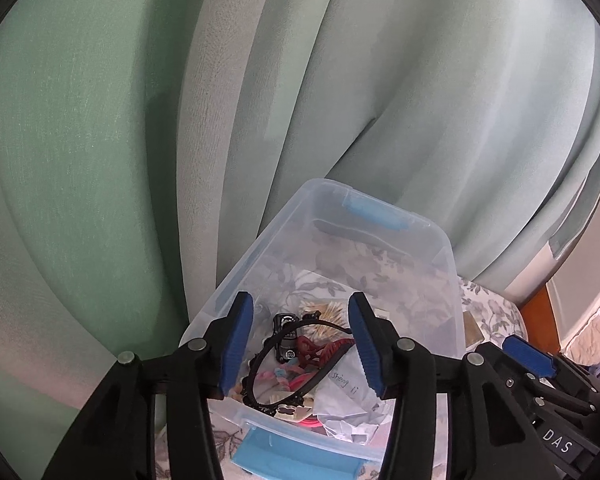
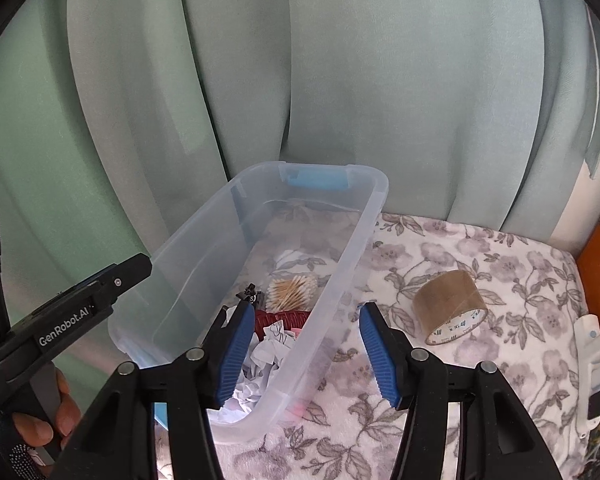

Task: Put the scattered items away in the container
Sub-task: 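Open both tools to drop the headband and medicine box into the box, then move both tools toward the brown tape roll on the blanket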

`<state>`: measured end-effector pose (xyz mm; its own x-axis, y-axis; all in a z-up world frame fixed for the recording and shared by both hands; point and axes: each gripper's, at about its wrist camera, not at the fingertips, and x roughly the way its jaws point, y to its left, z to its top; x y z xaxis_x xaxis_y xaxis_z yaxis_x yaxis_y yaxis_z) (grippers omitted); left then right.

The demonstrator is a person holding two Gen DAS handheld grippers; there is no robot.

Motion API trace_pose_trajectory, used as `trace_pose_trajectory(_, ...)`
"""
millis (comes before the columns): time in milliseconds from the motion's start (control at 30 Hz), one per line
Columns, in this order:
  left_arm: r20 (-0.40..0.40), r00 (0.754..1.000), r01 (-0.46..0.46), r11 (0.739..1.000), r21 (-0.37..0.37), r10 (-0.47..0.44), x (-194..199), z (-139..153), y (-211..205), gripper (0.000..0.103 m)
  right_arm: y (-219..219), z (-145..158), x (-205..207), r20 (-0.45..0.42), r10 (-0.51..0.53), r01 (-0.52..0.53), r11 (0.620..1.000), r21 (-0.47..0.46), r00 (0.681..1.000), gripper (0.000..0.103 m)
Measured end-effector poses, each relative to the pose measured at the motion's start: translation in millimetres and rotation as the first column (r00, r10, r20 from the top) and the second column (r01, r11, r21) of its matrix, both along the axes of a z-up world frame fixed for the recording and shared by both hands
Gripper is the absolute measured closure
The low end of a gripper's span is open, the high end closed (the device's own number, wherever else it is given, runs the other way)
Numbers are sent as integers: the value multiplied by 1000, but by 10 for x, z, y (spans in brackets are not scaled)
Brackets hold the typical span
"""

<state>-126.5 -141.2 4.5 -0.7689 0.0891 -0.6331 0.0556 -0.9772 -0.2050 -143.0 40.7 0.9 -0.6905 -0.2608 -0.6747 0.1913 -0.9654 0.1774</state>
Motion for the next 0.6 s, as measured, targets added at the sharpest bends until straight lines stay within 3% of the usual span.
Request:
trace_pose_trajectory(300, -47, 997, 54, 997, -49, -56, 299, 339, 341, 46, 269, 167, 277, -44, -36, 35, 999, -35, 998, 44)
trace_pose_trajectory(400, -62, 995, 74, 994, -74, -79, 388, 436, 516, 39, 409, 224, 386, -65, -55, 51, 997, -61, 996, 42)
trace_pose_trajectory(600, -81, 986, 136, 982, -132, -148, 578, 615, 935, 38, 770, 302, 597, -102, -111, 99, 989, -111, 989, 40)
